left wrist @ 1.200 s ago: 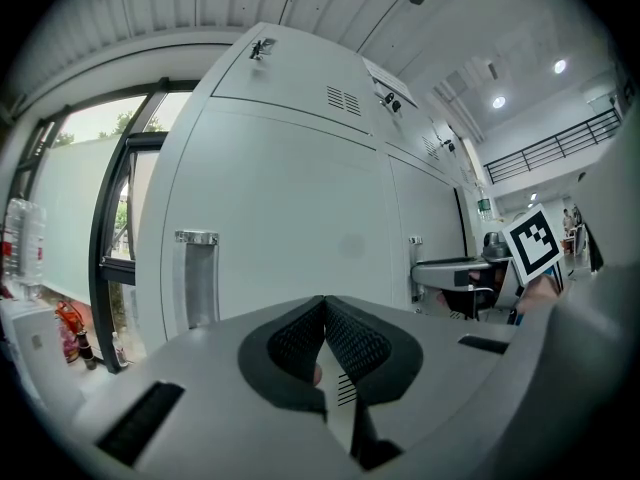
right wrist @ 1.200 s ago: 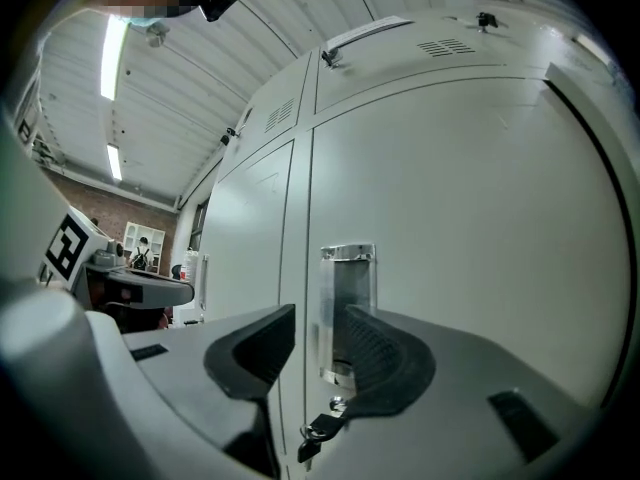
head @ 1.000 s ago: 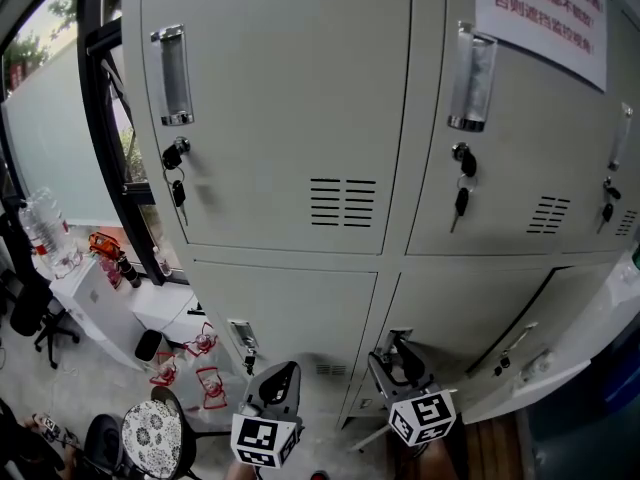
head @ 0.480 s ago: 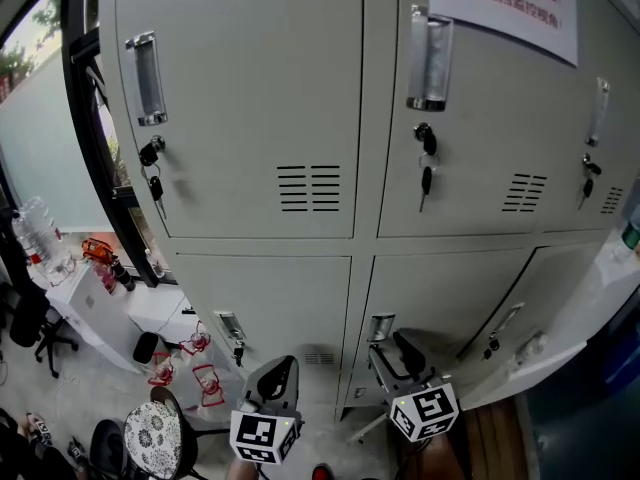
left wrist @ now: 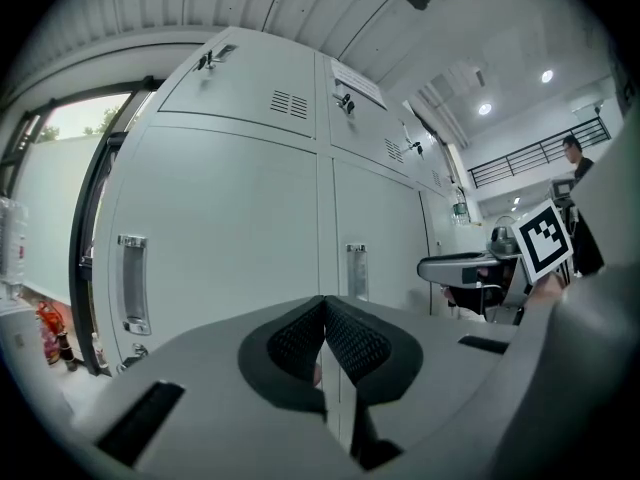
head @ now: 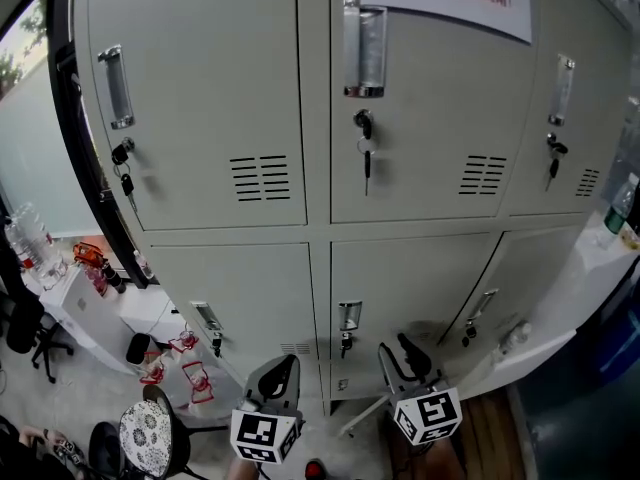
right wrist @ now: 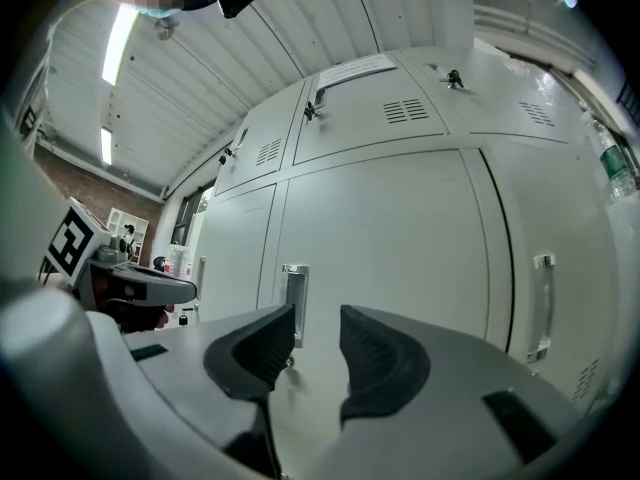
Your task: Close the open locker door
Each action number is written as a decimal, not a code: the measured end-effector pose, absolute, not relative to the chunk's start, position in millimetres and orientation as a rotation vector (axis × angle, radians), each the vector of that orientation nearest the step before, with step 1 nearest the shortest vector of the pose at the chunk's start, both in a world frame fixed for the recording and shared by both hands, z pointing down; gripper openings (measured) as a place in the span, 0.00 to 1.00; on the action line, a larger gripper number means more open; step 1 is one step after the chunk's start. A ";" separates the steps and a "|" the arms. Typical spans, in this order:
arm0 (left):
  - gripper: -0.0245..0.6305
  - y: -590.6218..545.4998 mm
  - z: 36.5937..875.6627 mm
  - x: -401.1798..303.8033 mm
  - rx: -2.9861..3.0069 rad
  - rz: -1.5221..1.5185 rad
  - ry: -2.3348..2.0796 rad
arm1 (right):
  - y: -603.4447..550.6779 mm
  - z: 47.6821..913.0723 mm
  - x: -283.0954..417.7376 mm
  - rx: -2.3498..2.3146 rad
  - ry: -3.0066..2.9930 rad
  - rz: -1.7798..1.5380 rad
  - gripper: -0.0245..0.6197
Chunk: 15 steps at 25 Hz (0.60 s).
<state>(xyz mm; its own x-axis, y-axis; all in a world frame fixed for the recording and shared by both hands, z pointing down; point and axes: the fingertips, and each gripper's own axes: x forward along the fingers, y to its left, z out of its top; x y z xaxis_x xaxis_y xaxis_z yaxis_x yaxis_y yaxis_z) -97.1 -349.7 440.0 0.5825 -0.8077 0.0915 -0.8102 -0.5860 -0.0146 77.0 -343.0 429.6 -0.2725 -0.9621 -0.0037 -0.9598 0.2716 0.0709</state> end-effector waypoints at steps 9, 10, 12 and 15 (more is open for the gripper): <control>0.07 -314.1 439.9 -55.8 2.766 0.180 -1.412 | -295.3 431.4 131.1 1.929 -2.417 -0.102 0.19; 0.07 -309.4 439.1 -52.1 2.766 0.181 -1.417 | -289.5 432.2 135.8 1.928 -2.416 -0.099 0.18; 0.07 -300.2 437.8 -45.6 2.768 0.175 -1.433 | -277.6 433.3 145.2 1.928 -2.413 -0.097 0.16; 0.07 -284.3 437.0 -36.0 2.765 0.178 -1.453 | -259.5 433.7 159.6 1.930 -2.414 -0.090 0.14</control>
<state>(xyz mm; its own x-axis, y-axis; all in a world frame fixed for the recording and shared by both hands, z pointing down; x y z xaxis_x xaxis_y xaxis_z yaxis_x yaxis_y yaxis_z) -36.0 -284.3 437.0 0.5621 -0.8202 0.1068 -0.8217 -0.5685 -0.0410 159.6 -259.5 433.7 -0.2197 -0.9756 0.0023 -0.9727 0.2192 0.0767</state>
